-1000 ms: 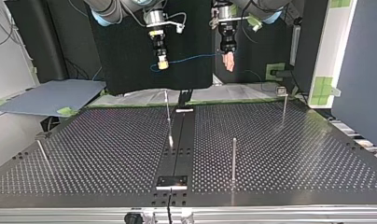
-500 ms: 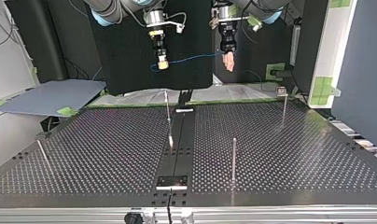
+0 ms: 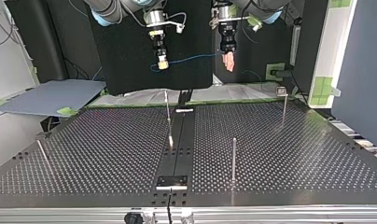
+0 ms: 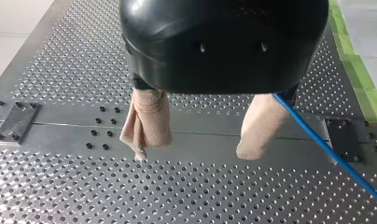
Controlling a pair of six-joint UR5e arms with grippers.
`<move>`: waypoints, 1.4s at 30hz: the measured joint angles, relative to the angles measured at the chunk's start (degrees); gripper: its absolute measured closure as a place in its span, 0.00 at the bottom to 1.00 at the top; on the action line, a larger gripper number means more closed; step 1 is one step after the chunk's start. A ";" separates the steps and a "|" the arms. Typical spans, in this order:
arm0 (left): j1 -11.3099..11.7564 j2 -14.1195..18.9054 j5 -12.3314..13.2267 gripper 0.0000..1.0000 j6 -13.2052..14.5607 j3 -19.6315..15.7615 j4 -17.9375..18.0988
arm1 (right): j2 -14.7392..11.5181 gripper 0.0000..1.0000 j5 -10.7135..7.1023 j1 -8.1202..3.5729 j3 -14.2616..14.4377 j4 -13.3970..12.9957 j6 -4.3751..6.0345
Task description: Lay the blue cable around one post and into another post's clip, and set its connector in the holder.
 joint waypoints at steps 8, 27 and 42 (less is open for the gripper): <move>0.00 0.00 0.00 0.00 0.00 0.00 0.00 | 0.00 1.00 0.00 0.00 0.00 0.00 0.00; 0.00 0.00 0.00 0.00 -0.18 0.00 0.00 | 0.00 1.00 0.00 0.16 0.83 2.41 -0.24; 0.00 0.02 0.01 0.00 -0.19 -0.02 -0.01 | 0.00 1.00 0.00 0.18 0.88 2.81 -0.26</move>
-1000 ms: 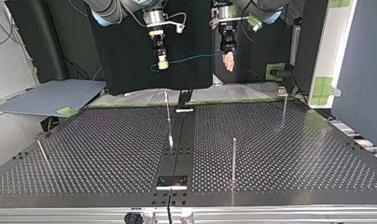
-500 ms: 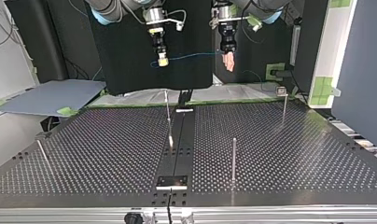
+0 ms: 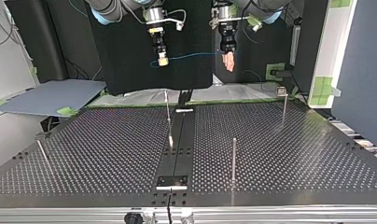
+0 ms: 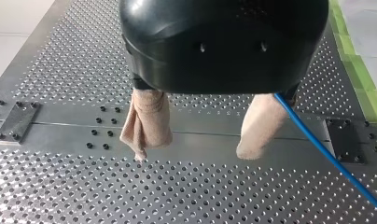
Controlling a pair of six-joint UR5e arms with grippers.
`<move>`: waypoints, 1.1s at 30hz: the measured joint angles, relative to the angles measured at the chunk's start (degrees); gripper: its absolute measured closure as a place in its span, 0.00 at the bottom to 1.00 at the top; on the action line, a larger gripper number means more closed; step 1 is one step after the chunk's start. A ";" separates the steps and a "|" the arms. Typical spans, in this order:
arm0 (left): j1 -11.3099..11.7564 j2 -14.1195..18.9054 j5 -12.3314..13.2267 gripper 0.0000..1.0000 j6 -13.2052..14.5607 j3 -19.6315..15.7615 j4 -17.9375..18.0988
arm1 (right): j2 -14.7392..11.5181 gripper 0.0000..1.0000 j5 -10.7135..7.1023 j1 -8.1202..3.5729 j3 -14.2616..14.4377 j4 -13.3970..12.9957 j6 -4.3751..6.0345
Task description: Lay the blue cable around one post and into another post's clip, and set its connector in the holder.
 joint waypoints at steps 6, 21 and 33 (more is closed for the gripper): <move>-0.14 1.52 0.30 0.00 -1.98 -1.98 -1.44 | 0.00 1.00 0.00 0.00 0.00 0.00 0.00; -0.17 2.01 0.34 0.00 -6.03 -9.22 -1.84 | 0.00 1.00 0.00 0.00 0.00 0.00 0.00; -0.36 3.26 -0.63 0.00 -7.14 -8.81 -2.62 | -1.89 1.00 1.72 1.90 -1.61 1.91 1.90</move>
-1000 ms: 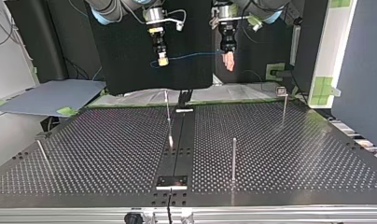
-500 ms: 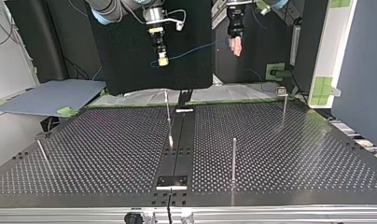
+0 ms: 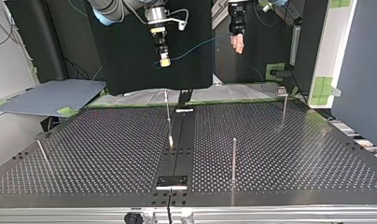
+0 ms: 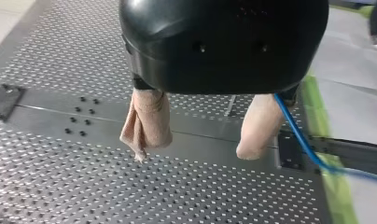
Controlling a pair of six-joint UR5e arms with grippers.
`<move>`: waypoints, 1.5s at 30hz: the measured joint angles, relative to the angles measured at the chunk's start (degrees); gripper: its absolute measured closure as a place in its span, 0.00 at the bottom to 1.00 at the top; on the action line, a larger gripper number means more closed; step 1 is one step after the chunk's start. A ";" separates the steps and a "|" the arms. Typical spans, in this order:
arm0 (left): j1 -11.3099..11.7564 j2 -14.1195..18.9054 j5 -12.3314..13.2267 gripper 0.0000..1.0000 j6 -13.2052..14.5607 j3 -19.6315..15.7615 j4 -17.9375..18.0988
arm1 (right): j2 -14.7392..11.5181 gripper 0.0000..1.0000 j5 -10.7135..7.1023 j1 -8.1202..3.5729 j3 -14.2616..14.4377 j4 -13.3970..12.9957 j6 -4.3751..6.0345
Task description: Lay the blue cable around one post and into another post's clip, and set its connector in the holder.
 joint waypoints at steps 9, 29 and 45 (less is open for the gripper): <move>0.45 4.87 -1.23 0.00 -0.66 0.89 -4.79 | -5.61 1.00 0.05 3.13 -3.51 5.50 2.30; 2.07 15.69 0.36 0.00 -9.94 10.71 -15.61 | -14.29 1.00 0.43 -0.30 -13.46 16.63 3.24; 3.07 25.15 3.51 0.00 -16.81 20.17 -25.05 | -13.82 1.00 -3.40 -0.16 -17.45 25.44 1.15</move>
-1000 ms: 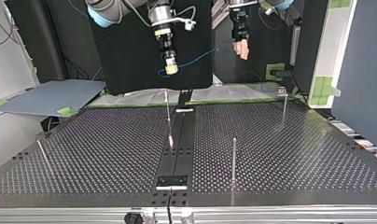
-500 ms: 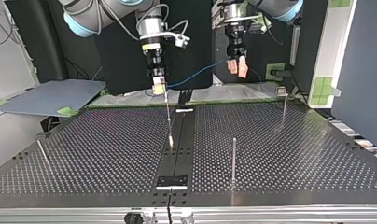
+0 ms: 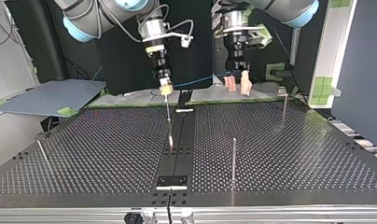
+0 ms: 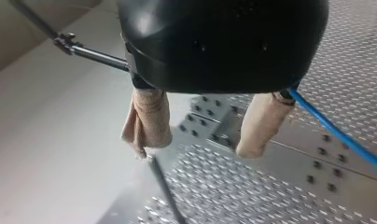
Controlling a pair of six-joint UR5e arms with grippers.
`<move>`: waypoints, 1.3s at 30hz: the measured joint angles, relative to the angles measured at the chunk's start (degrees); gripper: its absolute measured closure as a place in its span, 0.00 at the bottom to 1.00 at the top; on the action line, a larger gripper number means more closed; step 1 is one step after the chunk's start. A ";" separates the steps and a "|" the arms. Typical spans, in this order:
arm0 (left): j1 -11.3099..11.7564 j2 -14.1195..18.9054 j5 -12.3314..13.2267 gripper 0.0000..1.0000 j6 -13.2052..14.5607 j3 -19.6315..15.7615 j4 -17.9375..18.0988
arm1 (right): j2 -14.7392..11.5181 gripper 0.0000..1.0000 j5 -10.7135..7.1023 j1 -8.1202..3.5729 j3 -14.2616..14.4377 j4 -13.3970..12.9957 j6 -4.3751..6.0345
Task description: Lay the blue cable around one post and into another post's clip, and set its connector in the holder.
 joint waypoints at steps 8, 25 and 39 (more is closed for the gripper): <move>1.63 4.41 0.07 0.00 0.27 4.40 -4.45 | 0.04 1.00 -0.93 0.19 -5.03 5.17 -0.13; 10.20 8.36 6.82 0.00 0.16 14.89 -14.94 | 1.12 1.00 -2.71 0.29 -15.53 15.60 -0.11; 18.47 5.63 15.09 0.00 0.64 18.92 -23.19 | 5.42 1.00 -3.91 -0.31 -23.35 21.07 0.23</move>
